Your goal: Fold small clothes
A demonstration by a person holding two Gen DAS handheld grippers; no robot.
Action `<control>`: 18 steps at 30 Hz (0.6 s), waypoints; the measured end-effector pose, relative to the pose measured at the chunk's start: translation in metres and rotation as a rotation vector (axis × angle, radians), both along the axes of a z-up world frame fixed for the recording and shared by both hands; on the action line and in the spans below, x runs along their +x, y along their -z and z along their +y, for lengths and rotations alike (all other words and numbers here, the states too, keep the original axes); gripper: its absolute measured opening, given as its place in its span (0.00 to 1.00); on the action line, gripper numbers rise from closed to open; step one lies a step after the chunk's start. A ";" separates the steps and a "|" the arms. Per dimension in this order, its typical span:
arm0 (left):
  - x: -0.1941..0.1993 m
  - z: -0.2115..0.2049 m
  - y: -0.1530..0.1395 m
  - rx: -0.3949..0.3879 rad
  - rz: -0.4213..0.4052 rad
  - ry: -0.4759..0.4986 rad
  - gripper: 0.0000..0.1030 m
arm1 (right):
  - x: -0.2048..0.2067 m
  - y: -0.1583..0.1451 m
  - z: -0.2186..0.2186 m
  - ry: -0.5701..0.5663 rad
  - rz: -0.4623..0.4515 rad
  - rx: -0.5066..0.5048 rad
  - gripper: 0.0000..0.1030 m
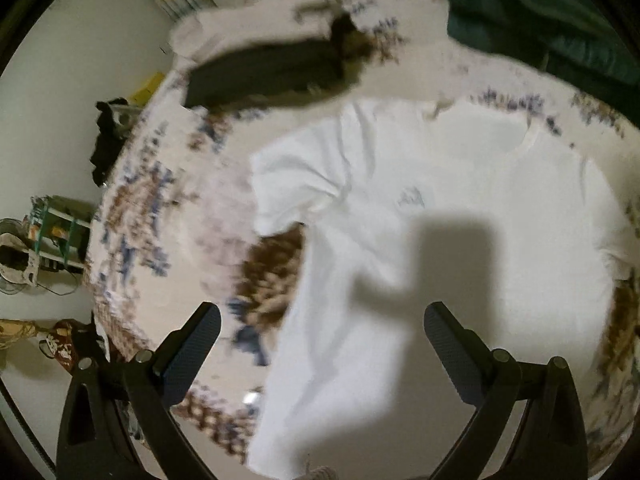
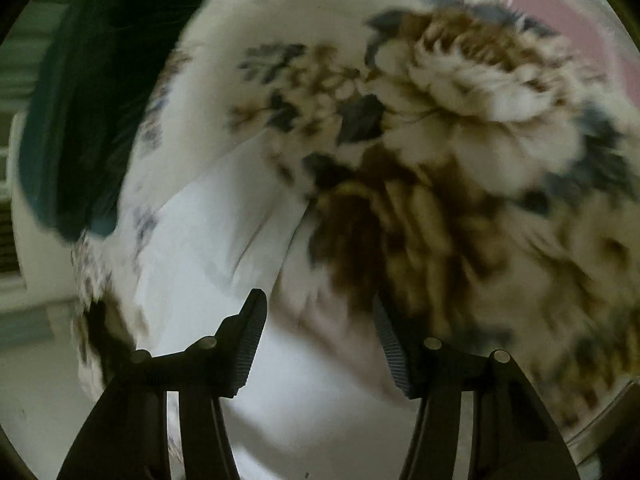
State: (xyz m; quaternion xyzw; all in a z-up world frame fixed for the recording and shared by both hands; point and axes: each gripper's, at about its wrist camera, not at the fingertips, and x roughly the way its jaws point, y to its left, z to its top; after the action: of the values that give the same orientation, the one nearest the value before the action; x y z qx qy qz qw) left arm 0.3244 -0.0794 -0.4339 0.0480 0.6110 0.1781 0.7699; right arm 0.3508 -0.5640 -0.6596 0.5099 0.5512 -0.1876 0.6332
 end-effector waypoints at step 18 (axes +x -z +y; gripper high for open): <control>0.037 -0.053 0.094 -0.066 0.078 0.010 1.00 | 0.021 0.033 0.010 0.041 -0.088 0.026 0.11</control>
State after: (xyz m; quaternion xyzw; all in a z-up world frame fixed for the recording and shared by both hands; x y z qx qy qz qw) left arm 0.3610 -0.1325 -0.5275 0.0326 0.6457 0.1520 0.7476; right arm 0.3714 -0.5542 -0.6928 0.5370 0.5145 -0.1708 0.6463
